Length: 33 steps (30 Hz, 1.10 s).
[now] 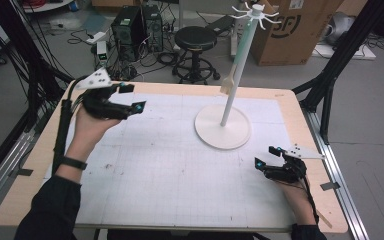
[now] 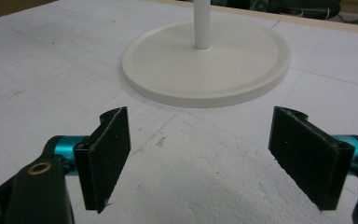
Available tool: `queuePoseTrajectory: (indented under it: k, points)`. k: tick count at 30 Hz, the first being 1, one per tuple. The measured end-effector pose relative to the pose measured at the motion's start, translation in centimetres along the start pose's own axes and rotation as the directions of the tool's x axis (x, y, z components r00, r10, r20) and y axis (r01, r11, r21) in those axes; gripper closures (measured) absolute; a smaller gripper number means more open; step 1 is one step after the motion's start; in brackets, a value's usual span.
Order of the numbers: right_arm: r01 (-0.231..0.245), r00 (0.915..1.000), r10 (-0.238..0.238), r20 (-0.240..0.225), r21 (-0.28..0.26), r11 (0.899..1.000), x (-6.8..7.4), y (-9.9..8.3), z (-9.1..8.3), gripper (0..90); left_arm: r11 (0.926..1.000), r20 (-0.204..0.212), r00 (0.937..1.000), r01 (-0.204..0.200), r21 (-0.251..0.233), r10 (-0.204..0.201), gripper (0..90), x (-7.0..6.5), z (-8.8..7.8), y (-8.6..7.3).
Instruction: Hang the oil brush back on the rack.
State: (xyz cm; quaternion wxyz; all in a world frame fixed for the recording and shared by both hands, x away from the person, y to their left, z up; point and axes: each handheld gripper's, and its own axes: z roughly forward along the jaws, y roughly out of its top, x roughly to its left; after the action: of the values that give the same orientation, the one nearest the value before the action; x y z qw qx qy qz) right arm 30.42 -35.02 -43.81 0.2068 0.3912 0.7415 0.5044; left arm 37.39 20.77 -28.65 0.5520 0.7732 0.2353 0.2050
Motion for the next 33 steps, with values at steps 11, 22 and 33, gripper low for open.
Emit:
queuePoseTrajectory:
  k: [11,22,33]
  points:
    - [0.009,0.9999,-0.009,0.011,-0.008,1.0,-0.1,-0.1,0.1,20.4,0.999,-0.087,0.9956,0.038,0.022,-0.036,26.8,0.9,-5.5,-9.1]
    - [0.007,0.9997,-0.007,0.025,-0.001,1.0,-0.1,-0.2,0.1,20.4,0.992,-0.094,0.9897,0.113,0.056,-0.108,25.5,0.7,-5.5,-13.3]
    - [-0.018,0.9995,0.018,0.024,-0.008,1.0,-0.2,-0.4,-0.1,20.3,0.9922,-0.075,0.9907,0.117,0.044,-0.113,24.6,-0.1,-4.0,-13.6]
